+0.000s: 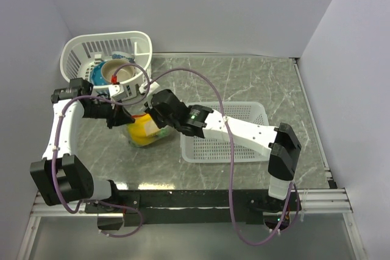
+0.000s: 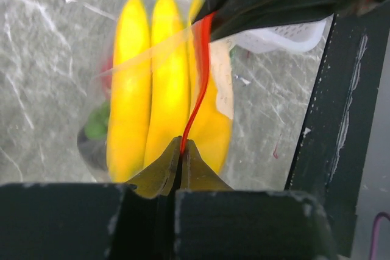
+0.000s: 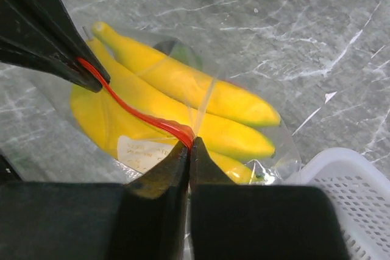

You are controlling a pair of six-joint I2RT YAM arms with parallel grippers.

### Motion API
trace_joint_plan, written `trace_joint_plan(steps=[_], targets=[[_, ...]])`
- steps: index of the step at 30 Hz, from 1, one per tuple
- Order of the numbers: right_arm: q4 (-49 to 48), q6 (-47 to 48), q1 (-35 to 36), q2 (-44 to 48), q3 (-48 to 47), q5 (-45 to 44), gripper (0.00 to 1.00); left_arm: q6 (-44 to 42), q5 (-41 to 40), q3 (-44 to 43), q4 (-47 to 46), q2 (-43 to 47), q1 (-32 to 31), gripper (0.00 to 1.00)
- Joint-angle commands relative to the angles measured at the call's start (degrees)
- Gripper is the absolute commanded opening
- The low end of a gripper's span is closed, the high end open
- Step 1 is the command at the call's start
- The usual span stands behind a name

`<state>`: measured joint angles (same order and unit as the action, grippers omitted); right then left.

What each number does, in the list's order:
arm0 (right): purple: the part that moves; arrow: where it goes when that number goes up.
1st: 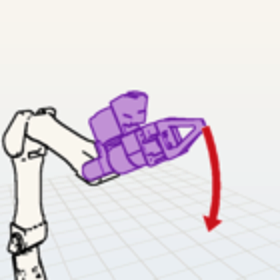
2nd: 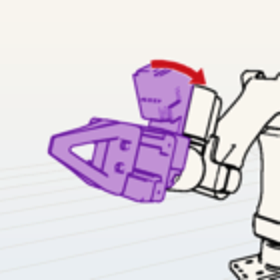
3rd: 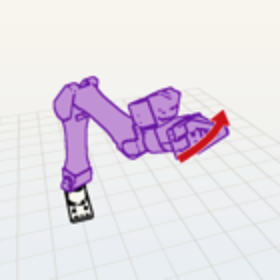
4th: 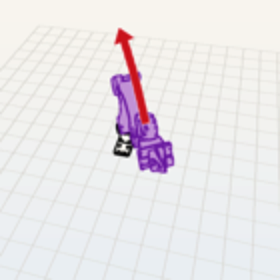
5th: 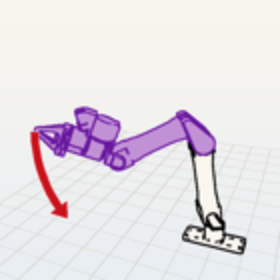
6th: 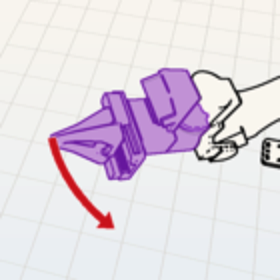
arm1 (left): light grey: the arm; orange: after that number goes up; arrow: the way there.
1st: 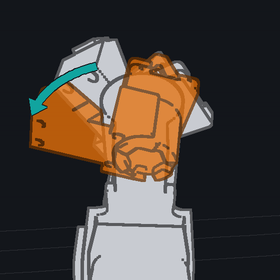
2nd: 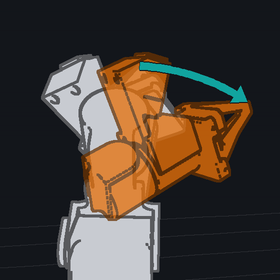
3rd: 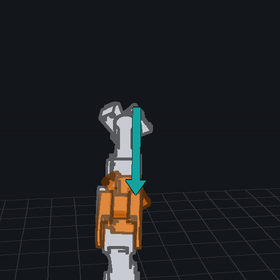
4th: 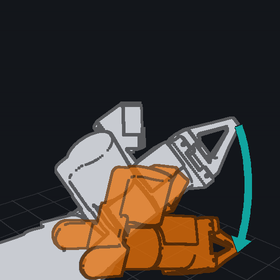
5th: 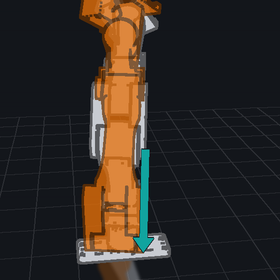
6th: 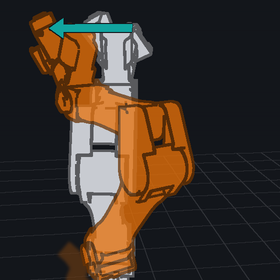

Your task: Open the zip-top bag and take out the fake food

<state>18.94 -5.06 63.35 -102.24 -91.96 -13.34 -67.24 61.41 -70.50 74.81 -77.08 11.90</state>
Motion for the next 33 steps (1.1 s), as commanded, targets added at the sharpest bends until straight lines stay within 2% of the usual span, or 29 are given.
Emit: trace_joint_plan(steps=[1,2,5,8,12,14,16,17,18,19,20,21,33], targets=[[-4.35,0.05,-1.12,0.29,-8.3,-2.03,0.45,2.73,-2.52,-2.1,-0.71,0.17,-0.21,0.01],[-4.0,-0.3,-1.13,-0.07,-9.36,-2.73,0.66,3.43,-2.43,-2.1,-1.32,0.7,-0.21,0.01],[-3.29,-1.88,-1.74,0.63,-11.48,-5.11,0.75,5.45,-3.13,-1.4,-2.82,2.37,-0.21,0.01],[-6.01,-1.1,-3.05,6.58,-7.11,-3.53,0.76,2.91,-4.36,-0.25,-1.42,3.6,0.05,0.01],[-10.49,4.52,-5.17,13.19,6.74,0.59,0.75,-0.69,-5.68,-1.65,1.48,3.34,0.93,0.01],[-12.16,8.99,-6.13,17.65,12.65,3.66,0.7,-2.8,-5.69,-3.06,3.93,2.2,2.24,0.01],[-17.69,10.33,-7.01,21.62,22.93,6.12,0.64,-2.63,-6.3,-4.82,3.94,0.89,3.65,0.01],[-24.15,10.68,-7.62,26.16,26.8,9.01,0.62,-3.07,-6.56,-5.78,3.86,0.53,4.0,0.01],[-28.3,11.03,-7.63,28.47,34.93,9.65,0.62,-2.98,-6.56,-6.22,3.94,0.0,4.53,0.01],[-32.78,11.73,-7.63,30.58,39.01,10.44,0.62,-2.98,-6.56,-6.66,4.03,-0.7,5.14,0.01],[-40.57,11.74,-7.89,33.39,45.06,11.92,0.62,-2.89,-6.56,-7.45,4.03,-1.05,5.24,0.01],[-42.91,11.74,-7.98,33.94,46.68,13.16,0.62,-2.63,-6.22,-7.81,4.03,-1.4,5.41,0.01],[-39.69,19.55,-8.77,19.27,35.11,18.44,0.62,-1.93,-6.56,-8.16,3.95,-2.37,5.33,0.01]])
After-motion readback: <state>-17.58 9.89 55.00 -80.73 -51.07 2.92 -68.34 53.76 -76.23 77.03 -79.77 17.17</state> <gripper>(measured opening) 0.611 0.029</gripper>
